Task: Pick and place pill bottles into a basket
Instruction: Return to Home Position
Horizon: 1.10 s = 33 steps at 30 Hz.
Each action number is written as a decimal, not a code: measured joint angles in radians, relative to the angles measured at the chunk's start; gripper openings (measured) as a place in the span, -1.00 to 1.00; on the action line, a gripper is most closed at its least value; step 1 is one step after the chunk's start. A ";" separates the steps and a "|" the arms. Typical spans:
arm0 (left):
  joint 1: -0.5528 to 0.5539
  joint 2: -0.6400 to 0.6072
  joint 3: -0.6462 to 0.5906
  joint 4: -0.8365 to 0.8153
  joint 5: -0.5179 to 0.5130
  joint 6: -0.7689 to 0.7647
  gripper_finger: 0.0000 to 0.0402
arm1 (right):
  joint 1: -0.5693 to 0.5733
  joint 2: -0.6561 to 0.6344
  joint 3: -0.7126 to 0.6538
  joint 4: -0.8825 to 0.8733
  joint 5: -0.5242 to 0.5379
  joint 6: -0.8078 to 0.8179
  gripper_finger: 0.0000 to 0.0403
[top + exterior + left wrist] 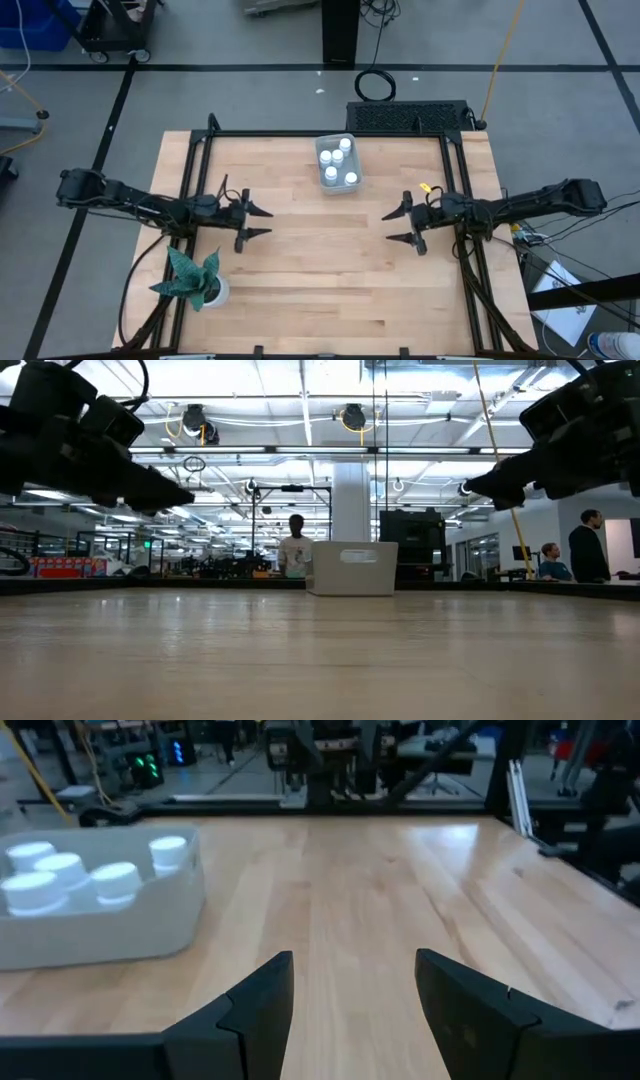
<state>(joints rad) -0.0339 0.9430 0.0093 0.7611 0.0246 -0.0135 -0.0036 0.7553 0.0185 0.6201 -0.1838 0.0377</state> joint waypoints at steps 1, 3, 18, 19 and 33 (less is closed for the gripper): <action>0.005 -0.024 0.000 -0.013 0.000 0.000 0.08 | -0.009 -0.021 0.000 -0.017 -0.011 0.002 0.30; 0.018 -0.075 0.000 -0.062 0.000 -0.008 0.08 | -0.025 -0.070 0.000 -0.066 -0.031 0.008 0.30; 0.029 -0.487 0.000 -0.447 -0.067 -0.076 0.08 | -0.052 -0.470 0.041 -0.416 -0.027 0.054 0.30; 0.029 -0.516 0.001 -0.468 -0.086 -0.079 0.08 | -0.052 -0.492 0.046 -0.445 -0.026 0.055 0.30; 0.029 -0.822 0.002 -0.728 -0.139 -0.080 0.08 | -0.057 -0.756 0.107 -0.780 0.106 0.046 0.29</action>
<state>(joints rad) -0.0051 0.1206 0.0113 0.0330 -0.1147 -0.0933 -0.0601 -0.0003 0.1255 -0.1594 -0.0776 0.0836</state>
